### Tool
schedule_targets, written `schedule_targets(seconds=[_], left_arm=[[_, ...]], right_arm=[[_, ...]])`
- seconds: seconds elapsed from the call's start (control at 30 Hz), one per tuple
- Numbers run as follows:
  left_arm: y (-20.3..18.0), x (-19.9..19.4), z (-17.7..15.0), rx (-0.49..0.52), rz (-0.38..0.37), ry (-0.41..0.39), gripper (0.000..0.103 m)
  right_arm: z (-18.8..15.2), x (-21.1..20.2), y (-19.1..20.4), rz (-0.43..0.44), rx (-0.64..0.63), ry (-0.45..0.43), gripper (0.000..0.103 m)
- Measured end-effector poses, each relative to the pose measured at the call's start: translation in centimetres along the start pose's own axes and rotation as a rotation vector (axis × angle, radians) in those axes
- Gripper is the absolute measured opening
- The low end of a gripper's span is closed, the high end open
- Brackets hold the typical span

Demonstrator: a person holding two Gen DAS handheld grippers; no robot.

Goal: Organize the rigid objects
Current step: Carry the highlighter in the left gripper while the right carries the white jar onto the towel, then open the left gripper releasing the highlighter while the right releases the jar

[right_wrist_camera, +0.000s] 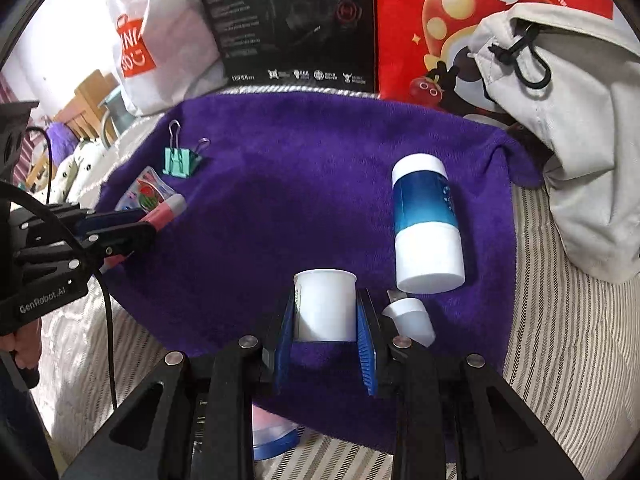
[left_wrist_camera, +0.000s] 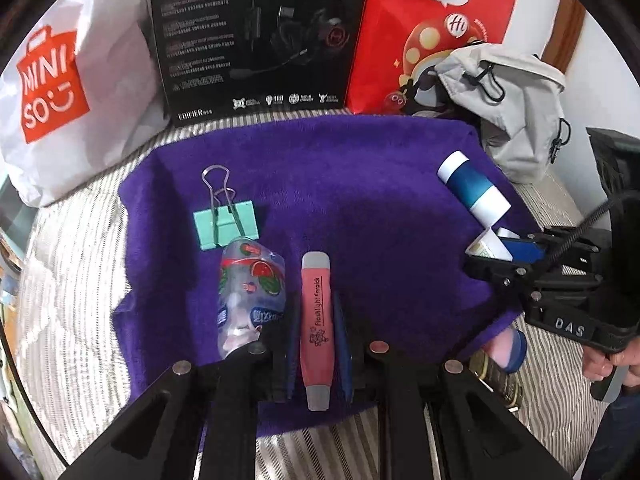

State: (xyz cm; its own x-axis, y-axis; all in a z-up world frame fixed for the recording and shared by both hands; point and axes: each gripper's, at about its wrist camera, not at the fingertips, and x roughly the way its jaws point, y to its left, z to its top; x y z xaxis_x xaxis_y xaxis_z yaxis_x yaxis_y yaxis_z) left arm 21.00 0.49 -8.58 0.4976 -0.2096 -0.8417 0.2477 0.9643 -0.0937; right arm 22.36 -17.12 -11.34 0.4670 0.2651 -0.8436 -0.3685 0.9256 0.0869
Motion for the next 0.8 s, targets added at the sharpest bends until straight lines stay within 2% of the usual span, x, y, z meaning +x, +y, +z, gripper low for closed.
schedule_targets(seconds=[0.27,0.53,0.63,0.8], left_arm=[[-0.9,1.8,0.2,0.022,0.005,0.032,0.016],[-0.9,1.8,0.1,0.030,0.014,0.026,0.017],[-1.0,1.7,0.0,0.029,0.013,0.031,0.020],[-1.3,1.5,-0.3,0.019,0.000,0.041,0.032]], right_arm=[[-0.2,0.1,0.0,0.008,-0.058,0.005,0.029],[-0.4,0.0,-0.2,0.029,-0.091,0.002,0.029],[-0.6,-0.3,-0.4,0.030,-0.089,0.013,0.030],[-1.1,-1.0,-1.0,0.006,-0.068,0.024,0.030]])
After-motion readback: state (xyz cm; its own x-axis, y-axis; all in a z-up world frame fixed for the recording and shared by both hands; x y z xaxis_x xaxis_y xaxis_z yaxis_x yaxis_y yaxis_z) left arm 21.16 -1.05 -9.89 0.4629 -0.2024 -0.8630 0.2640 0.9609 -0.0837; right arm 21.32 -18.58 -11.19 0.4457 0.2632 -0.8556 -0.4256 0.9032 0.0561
